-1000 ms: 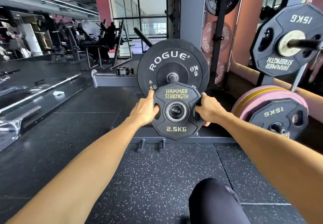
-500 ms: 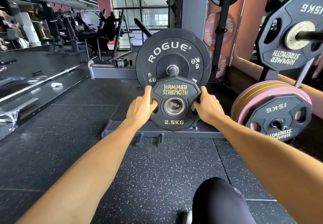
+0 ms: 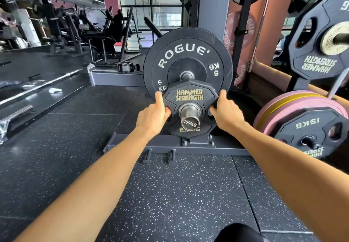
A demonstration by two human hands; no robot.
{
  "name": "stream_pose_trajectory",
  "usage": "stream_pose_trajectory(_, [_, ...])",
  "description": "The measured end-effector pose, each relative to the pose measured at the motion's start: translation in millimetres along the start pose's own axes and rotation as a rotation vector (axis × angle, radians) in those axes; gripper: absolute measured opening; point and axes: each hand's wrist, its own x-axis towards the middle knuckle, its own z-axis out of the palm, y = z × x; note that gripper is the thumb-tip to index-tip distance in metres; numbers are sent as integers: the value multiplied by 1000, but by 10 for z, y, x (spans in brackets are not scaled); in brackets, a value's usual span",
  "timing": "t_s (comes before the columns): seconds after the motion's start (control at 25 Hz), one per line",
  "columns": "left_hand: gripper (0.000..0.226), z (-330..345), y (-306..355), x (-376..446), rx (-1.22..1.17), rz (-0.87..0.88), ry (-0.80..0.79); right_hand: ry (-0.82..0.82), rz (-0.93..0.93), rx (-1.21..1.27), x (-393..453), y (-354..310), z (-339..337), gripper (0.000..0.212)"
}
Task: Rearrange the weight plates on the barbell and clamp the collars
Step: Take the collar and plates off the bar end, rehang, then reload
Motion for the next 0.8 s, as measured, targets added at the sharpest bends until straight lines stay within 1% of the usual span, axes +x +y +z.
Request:
stream_pose_trajectory(0.08, [39,73,-30,129,52,-6,-7,36,-2,-69,141,15,65,39])
stream_pose_trajectory(0.2, [45,172,-39,357,118,-14,-31,70,11,-152,352,29,166,28])
stream_pose_trajectory(0.36, [49,321,-43,854,98,-55,-113,45,56,-291,835,40,315,30])
stream_pose_trajectory(0.52, [53,534,-101,1350,85,-80,-157,49,91,-325,1369,118,527,32])
stream_pose_trajectory(0.68, [63,763,-161,1805,39,-111,-158,68,72,-367,1839,199,730,31])
stream_pose_trajectory(0.8, [70,938,-196,2115,27,-152,-136,81,64,-398,2160,252,861,37])
